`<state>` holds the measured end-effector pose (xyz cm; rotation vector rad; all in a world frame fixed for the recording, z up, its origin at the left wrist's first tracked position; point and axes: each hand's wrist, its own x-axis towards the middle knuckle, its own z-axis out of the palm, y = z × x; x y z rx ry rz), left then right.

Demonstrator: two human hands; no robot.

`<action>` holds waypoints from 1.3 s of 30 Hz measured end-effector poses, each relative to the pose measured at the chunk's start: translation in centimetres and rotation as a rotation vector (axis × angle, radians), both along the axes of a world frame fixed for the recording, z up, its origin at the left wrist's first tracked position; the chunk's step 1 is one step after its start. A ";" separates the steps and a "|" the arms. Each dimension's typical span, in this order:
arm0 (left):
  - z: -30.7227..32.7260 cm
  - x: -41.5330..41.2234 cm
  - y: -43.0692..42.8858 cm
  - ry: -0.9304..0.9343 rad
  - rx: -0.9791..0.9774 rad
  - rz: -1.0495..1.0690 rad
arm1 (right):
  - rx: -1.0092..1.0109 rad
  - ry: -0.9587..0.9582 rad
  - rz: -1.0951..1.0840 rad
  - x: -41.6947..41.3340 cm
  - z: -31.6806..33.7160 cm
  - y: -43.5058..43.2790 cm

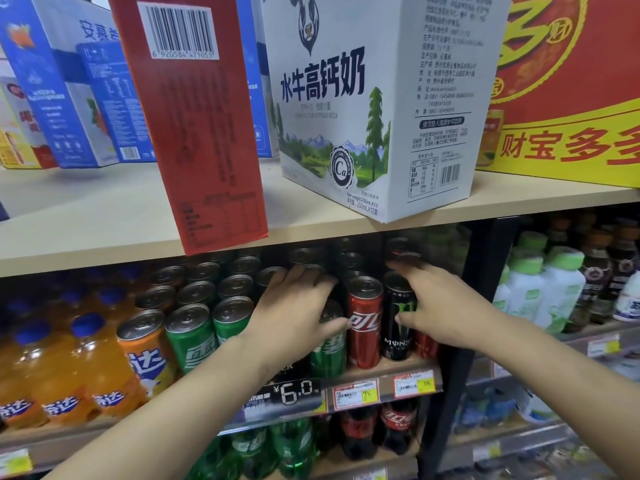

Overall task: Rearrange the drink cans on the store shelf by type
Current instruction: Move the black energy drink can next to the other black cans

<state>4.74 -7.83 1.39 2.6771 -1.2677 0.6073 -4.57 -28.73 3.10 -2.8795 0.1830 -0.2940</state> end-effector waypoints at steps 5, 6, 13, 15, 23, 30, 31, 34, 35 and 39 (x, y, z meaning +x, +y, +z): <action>1.5 -0.2 -2.6 0.111 -0.064 -0.063 | -0.011 -0.013 -0.024 -0.3 -0.1 -0.5; 1.5 -0.2 -3.0 0.135 -0.060 -0.059 | -0.012 -0.010 -0.033 -0.4 -0.2 -0.7; 0.8 0.4 -4.0 0.248 -0.107 -0.062 | 0.004 -0.006 -0.041 -0.4 -0.5 -1.4; 0.8 0.4 -4.1 0.264 -0.123 -0.067 | 0.023 0.003 -0.030 0.0 -0.6 -1.3; 0.9 -0.8 -3.7 0.329 -0.195 -0.119 | -0.004 0.060 -0.021 0.8 0.0 -1.0; 0.8 -1.5 -3.2 0.334 -0.227 -0.144 | -0.039 0.141 0.033 0.8 1.1 -1.1; 1.0 -1.6 -3.2 0.334 -0.231 -0.149 | -0.031 0.164 0.040 1.0 1.4 -1.2; 1.3 -1.9 -3.0 0.325 -0.233 -0.158 | 0.004 0.201 0.048 1.3 2.0 -1.2; 1.4 -1.9 -2.9 0.338 -0.243 -0.157 | 0.008 0.208 0.055 1.4 2.1 -1.2; 2.1 -2.0 -1.9 0.424 -0.341 -0.175 | 0.057 0.194 0.071 1.0 2.6 -1.2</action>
